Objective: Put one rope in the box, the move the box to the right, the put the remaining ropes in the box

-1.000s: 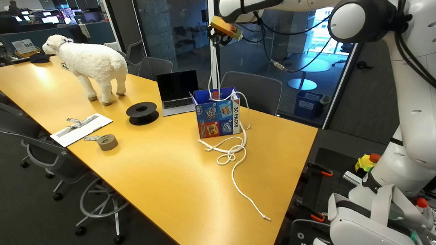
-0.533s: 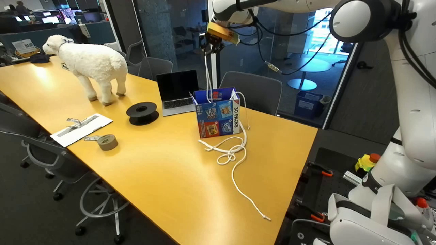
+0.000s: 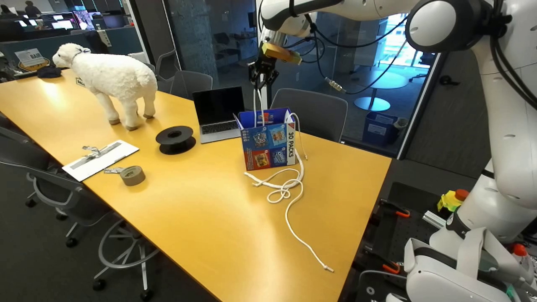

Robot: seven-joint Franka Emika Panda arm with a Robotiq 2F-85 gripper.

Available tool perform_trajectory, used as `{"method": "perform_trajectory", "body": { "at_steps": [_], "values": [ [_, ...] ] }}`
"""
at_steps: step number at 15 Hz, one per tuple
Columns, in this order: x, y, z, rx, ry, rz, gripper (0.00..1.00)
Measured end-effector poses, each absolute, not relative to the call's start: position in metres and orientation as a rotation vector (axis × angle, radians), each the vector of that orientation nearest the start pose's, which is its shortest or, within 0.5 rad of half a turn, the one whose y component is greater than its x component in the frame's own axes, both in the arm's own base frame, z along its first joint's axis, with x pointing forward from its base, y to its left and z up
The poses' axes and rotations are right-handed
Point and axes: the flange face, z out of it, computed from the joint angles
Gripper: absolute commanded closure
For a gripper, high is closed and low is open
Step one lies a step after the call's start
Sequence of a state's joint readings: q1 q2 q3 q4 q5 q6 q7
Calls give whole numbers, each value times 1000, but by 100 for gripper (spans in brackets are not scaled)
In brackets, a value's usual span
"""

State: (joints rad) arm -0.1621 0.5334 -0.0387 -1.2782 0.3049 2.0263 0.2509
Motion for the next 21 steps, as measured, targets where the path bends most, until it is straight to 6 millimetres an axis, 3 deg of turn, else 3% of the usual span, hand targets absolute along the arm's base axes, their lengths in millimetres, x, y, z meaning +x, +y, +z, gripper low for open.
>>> {"method": "perform_trajectory", "body": {
  "at_steps": [6, 7, 8, 14, 17, 19, 21],
  "values": [
    [723, -122, 418, -2779, 731, -172, 97],
    [723, -122, 409, -2783, 726, -152, 76],
    [723, -122, 400, -2786, 724, -132, 62],
    [716, -128, 359, -2816, 676, -43, 19],
    [712, -136, 358, -2845, 604, -47, 0],
    [708, -143, 375, -2864, 555, -82, 0],
    [696, -147, 405, -2872, 463, -116, 0]
  ]
}}
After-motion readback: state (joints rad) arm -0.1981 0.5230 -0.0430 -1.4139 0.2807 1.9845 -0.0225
